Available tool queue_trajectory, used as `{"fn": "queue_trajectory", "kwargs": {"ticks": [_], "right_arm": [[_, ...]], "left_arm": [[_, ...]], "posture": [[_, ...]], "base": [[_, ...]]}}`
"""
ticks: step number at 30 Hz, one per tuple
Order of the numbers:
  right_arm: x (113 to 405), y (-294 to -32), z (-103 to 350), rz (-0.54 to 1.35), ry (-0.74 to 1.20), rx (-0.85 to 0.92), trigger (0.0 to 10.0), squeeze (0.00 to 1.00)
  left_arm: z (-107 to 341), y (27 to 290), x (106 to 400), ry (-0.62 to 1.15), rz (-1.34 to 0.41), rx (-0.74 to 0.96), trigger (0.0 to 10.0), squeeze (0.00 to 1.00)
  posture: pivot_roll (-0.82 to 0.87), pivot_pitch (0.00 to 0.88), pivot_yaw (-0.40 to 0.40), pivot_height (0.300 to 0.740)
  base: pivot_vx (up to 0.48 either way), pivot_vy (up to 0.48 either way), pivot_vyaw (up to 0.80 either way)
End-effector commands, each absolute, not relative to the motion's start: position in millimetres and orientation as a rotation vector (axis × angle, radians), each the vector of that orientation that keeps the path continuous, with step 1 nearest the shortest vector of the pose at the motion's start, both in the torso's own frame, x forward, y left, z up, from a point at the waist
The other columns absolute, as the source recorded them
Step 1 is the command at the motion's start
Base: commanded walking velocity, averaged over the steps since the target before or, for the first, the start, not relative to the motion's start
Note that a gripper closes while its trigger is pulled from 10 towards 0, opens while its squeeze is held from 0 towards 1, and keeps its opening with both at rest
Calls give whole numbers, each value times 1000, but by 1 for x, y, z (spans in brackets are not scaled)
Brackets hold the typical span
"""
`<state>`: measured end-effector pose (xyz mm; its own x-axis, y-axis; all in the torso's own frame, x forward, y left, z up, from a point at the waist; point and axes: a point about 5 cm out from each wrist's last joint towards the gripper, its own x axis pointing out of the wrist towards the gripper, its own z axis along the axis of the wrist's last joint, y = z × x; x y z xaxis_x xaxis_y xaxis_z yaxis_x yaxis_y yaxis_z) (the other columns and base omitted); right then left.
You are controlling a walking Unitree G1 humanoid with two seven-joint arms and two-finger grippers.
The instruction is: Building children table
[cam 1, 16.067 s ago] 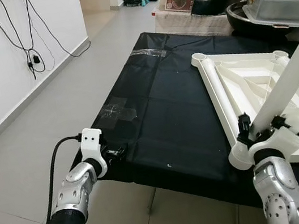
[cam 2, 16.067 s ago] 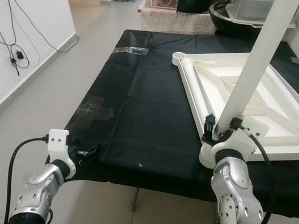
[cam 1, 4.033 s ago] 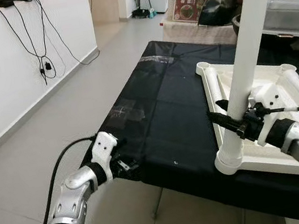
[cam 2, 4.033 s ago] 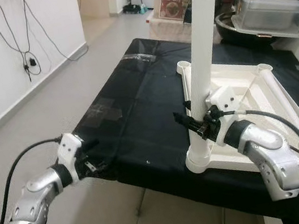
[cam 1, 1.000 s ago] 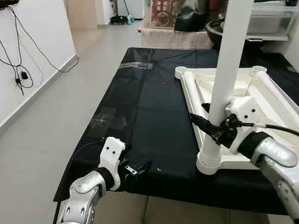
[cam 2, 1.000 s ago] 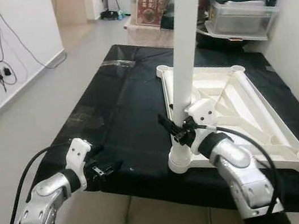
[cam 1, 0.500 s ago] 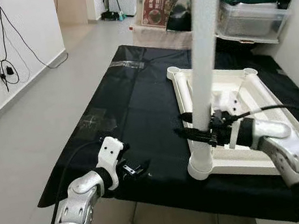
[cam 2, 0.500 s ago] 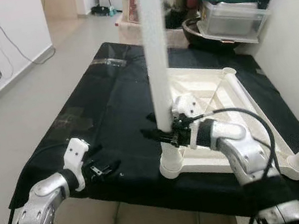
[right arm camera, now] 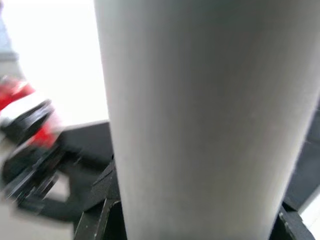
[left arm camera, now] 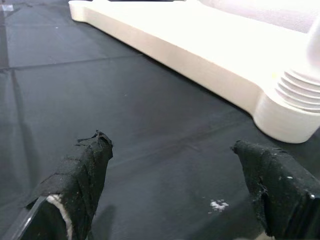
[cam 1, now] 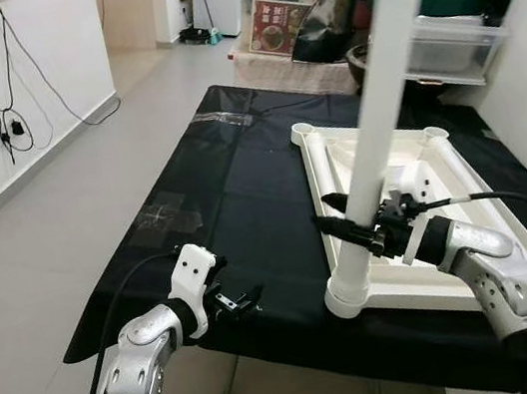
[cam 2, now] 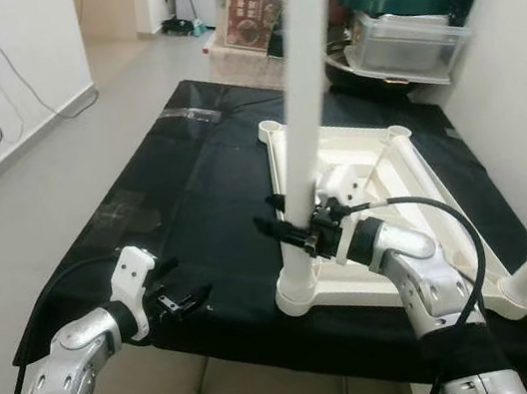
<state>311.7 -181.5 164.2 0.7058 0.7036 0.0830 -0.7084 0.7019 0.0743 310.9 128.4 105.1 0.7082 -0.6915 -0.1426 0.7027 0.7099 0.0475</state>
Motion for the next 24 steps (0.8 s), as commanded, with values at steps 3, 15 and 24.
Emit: {"fn": "queue_trajectory", "kwargs": {"ticks": [3, 15, 24], "right_arm": [[307, -175, 124, 741, 114, 205, 0, 0], [297, -197, 112, -203, 161, 299, 0, 0], [278, -197, 137, -490, 46, 293, 0, 0]], "left_arm": [[104, 124, 310, 124, -787, 87, 10000, 0], [106, 124, 315, 125, -792, 102, 10000, 0], [106, 124, 317, 121, -778, 109, 10000, 0]], "posture": [[180, 0, -168, 740], [154, 0, -132, 740], [144, 0, -121, 740]], "base": [[0, 0, 0], [0, 0, 0], [0, 0, 0]]}}
